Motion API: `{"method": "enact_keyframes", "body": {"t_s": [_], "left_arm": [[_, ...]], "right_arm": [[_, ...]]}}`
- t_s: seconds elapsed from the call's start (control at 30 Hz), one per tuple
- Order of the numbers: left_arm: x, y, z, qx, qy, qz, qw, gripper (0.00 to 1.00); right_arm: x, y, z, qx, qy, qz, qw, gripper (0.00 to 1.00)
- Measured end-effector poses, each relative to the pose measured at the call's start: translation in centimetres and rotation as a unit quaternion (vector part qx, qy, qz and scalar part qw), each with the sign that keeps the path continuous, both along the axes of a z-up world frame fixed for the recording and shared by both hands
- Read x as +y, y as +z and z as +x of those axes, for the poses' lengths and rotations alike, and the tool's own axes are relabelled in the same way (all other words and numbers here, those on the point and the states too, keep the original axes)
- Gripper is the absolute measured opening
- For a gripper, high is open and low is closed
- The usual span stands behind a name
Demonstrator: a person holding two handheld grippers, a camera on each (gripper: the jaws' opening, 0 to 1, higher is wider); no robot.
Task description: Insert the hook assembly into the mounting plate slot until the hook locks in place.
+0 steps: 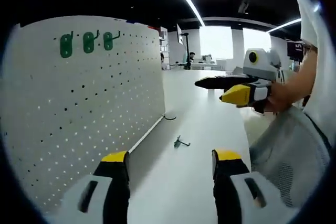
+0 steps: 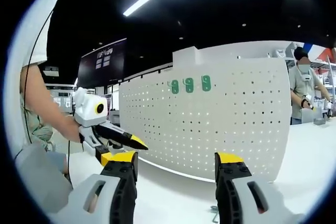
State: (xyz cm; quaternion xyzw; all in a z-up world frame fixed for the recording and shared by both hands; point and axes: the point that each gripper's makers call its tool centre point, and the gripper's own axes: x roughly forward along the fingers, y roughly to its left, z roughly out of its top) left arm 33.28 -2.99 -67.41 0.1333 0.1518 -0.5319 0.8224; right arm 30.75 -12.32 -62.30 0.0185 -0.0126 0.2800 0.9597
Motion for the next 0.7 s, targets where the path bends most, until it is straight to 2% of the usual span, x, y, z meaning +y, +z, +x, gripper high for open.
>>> {"method": "enact_keyframes", "body": {"t_s": [0.2, 0.4, 0.7], "left_arm": [[-1.2, -1.2, 0.4, -0.003, -0.030, 0.037, 0.9989, 0.66], [-2.9, -2.7, 0.4, 0.007, -0.064, 0.069, 0.9956, 0.67], [-5.3, -4.2, 0.5, 0.016, -0.106, 0.096, 0.9896, 0.65]], "right_arm": [[0.0, 0.0, 0.0, -0.001, -0.001, 0.001, 1.0000, 0.56], [-0.2, 0.0, 0.0, 0.000, -0.003, 0.001, 1.0000, 0.56], [-0.3, -0.1, 0.0, 0.002, -0.006, 0.003, 1.0000, 0.55]]}}
